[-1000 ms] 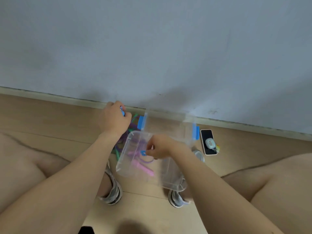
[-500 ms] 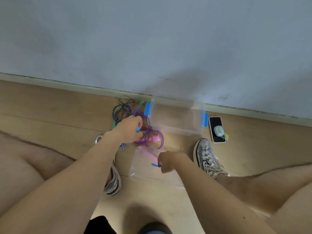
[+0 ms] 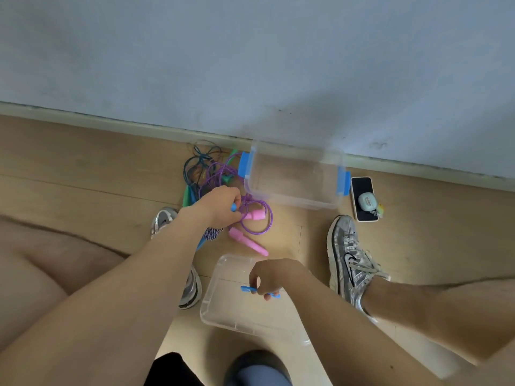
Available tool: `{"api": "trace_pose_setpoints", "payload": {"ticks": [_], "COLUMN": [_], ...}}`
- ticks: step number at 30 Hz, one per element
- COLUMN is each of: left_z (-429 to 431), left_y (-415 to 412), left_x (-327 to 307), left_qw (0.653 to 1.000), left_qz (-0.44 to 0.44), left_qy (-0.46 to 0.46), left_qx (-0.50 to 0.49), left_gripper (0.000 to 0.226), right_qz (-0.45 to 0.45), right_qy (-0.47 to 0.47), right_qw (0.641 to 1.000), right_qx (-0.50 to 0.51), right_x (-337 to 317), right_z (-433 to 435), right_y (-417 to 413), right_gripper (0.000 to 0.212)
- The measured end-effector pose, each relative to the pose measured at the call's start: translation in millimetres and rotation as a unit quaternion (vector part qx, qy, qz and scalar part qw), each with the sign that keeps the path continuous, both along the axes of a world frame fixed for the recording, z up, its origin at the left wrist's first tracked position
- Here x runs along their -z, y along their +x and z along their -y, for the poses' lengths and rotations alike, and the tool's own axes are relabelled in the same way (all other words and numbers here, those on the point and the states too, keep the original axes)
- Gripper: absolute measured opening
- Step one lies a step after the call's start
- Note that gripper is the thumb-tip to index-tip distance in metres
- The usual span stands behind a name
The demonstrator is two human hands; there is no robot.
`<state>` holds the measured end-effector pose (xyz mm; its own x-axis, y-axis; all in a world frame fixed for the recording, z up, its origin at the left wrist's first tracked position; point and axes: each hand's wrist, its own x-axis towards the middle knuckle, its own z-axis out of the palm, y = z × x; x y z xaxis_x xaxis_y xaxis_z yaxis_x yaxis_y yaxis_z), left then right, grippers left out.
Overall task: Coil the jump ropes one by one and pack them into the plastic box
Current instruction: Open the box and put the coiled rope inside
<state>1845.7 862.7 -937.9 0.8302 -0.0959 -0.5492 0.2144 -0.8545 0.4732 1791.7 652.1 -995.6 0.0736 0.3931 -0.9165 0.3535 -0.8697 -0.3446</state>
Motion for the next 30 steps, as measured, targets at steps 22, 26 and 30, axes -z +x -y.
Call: {"api": "trace_pose_setpoints", "payload": {"ticks": [22, 26, 30], "left_z": [9, 7, 6], "left_y": [3, 4, 5], "left_x": [12, 14, 16], "left_qw": [1.000, 0.999, 0.998], "left_qz": [-0.029, -0.029, -0.028], "left_qy": [-0.011, -0.020, -0.025], "left_qx": [0.000, -0.022, -0.049], "left_gripper": [0.013, 0.019, 0.018], "right_qz": [0.147, 0.086, 0.047], "right_qy": [-0.031, -0.049, -0.051], "right_qw": [0.988, 0.994, 0.997], "right_qx": [0.033, 0.039, 0.019], "right_x": [28, 21, 15], "right_z": [7, 3, -2], "right_y": [38, 37, 25], "right_gripper": [0.037, 0.047, 0.056]}}
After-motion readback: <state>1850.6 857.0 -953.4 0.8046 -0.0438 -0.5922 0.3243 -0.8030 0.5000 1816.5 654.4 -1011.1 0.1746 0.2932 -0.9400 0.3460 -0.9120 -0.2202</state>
